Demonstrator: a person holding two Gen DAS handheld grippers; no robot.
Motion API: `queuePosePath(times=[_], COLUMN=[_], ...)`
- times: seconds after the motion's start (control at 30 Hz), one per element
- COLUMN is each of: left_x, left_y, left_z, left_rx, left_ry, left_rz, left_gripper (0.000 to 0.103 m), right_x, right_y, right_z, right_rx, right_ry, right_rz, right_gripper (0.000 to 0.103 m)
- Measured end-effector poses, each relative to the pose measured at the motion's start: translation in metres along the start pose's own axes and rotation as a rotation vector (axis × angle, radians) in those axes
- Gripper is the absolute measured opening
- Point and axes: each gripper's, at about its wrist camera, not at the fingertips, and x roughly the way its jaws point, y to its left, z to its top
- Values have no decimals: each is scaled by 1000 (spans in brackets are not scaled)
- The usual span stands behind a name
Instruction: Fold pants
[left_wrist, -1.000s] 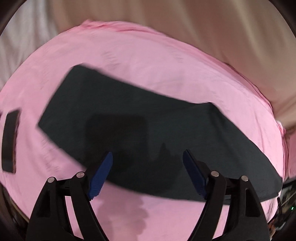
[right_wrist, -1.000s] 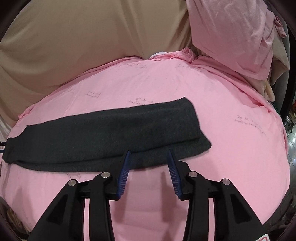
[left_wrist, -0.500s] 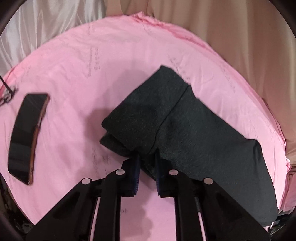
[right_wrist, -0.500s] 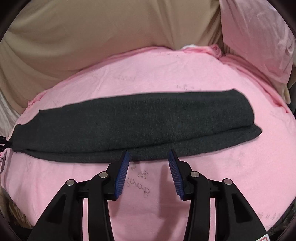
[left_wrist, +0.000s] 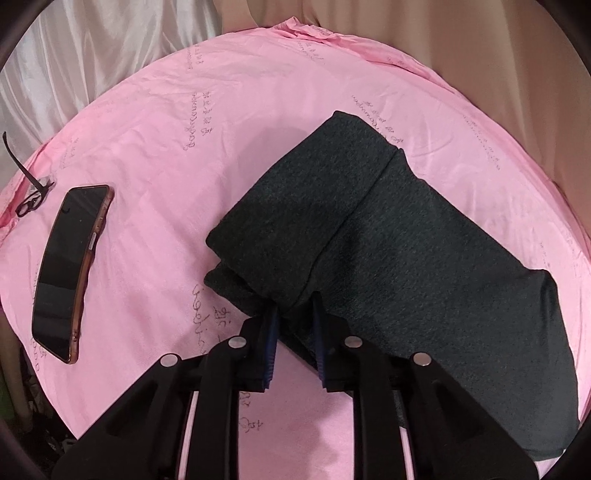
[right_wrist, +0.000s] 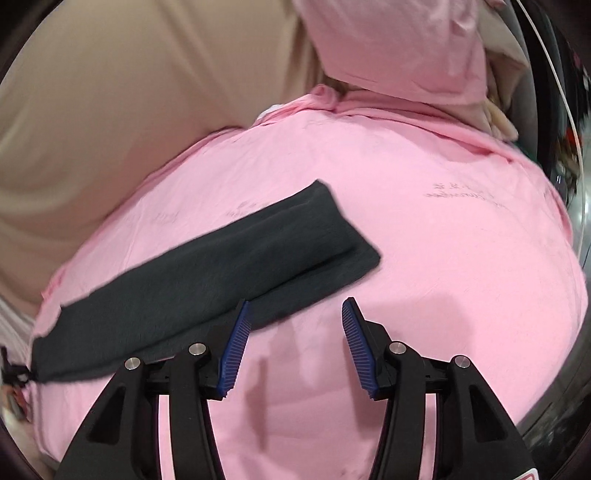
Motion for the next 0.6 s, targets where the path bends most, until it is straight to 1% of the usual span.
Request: queuePosePath(times=[0.07,0.2,0.23,0.27,0.3,0.37,0.4,0.43,0.47,0.5,0.53,0.57,0.6], left_x=[-3,-2,-2,-2,-1,-2,-3,-3,-2,-1,0,2,3], left_y=[0,-4,-4,-4,-4,-3,-3,-2,-1,0,1,0,-1], left_z=[-2,-1,0,1,2,4,5,6,7,7,8,9,9], left_rx=[6,2,-2,-5,-10,-16,-17,-18,-19,-20,-19,-12,-9], left_ry=[-1,8,12,17,24,37,42,51,59,69,76,80,81], left_rz=[28,50,50,49,47,44,43,39,34,29,26,30,34], left_gripper=[18,19,19,19,19,19,19,19,19,19,19,19,19], right_x=[10,37,41,47,50,41,28,10,-2,-8,-5,6,21], right_y=[-5,-14,-17,-16,-16,-7,0,4,5,5,5,1,-6], right_z=[11,32,34,37,38,46,50,54,56,57,57,55,51], right_rx=[29,37,27,13,5,-24,-43,-44,-41,-53,-94,-117,-113], right_ry=[3,17,23,35,49,23,-7,-36,-51,-54,-37,0,55], right_rz=[23,-17,-22,-17,-10,-3,-11,0,16,7,-61,-116,-134], right_gripper=[50,50,48,25,3,4,4,4,3,3,3,3,3])
